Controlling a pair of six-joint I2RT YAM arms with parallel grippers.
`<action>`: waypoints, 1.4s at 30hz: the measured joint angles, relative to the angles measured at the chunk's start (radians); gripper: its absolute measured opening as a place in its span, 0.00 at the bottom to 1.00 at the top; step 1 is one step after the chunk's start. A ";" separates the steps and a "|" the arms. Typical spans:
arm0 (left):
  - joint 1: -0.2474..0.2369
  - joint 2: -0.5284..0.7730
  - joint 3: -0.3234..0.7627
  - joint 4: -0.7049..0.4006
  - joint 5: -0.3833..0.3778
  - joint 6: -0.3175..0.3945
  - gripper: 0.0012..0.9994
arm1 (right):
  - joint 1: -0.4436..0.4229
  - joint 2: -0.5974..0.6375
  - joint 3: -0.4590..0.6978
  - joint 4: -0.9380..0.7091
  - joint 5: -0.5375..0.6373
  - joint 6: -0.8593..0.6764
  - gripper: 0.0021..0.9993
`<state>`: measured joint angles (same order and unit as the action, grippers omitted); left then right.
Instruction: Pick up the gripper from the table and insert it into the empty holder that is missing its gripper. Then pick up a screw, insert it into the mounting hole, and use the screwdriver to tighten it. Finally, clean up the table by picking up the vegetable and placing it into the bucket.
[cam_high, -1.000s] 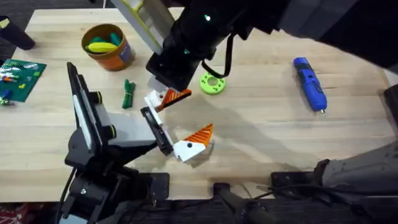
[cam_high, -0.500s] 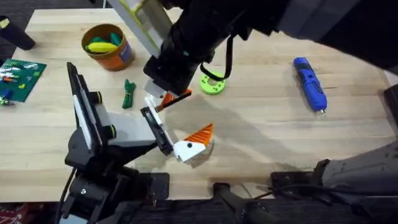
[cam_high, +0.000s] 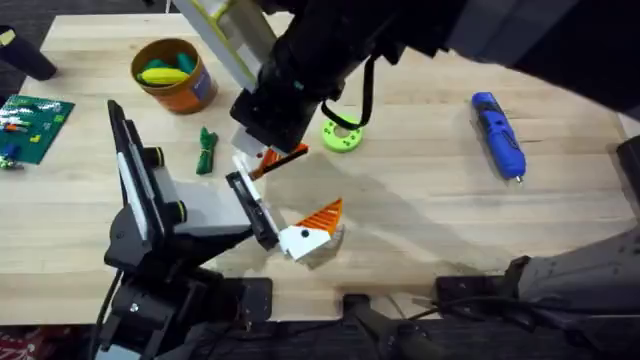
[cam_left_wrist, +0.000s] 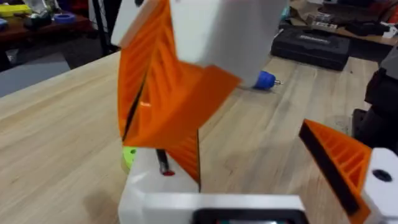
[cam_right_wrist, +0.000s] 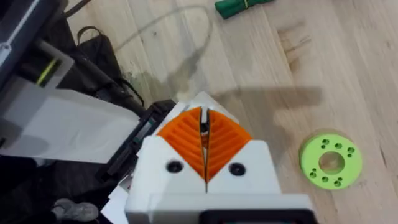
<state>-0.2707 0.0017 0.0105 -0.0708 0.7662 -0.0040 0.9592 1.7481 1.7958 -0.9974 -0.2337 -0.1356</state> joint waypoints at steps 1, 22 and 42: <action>0.000 0.000 0.000 0.000 0.000 0.000 0.98 | 0.000 0.000 0.000 0.000 0.000 0.000 0.00; 0.000 0.000 0.000 0.000 0.000 0.000 0.98 | 0.000 0.000 -0.034 0.006 0.000 -0.003 0.01; 0.000 0.000 0.000 0.000 0.000 0.000 0.98 | 0.000 0.000 -0.040 -0.014 0.000 -0.003 0.00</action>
<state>-0.2707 0.0017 0.0105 -0.0708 0.7666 -0.0039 0.9592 1.7481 1.7561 -1.0119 -0.2337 -0.1390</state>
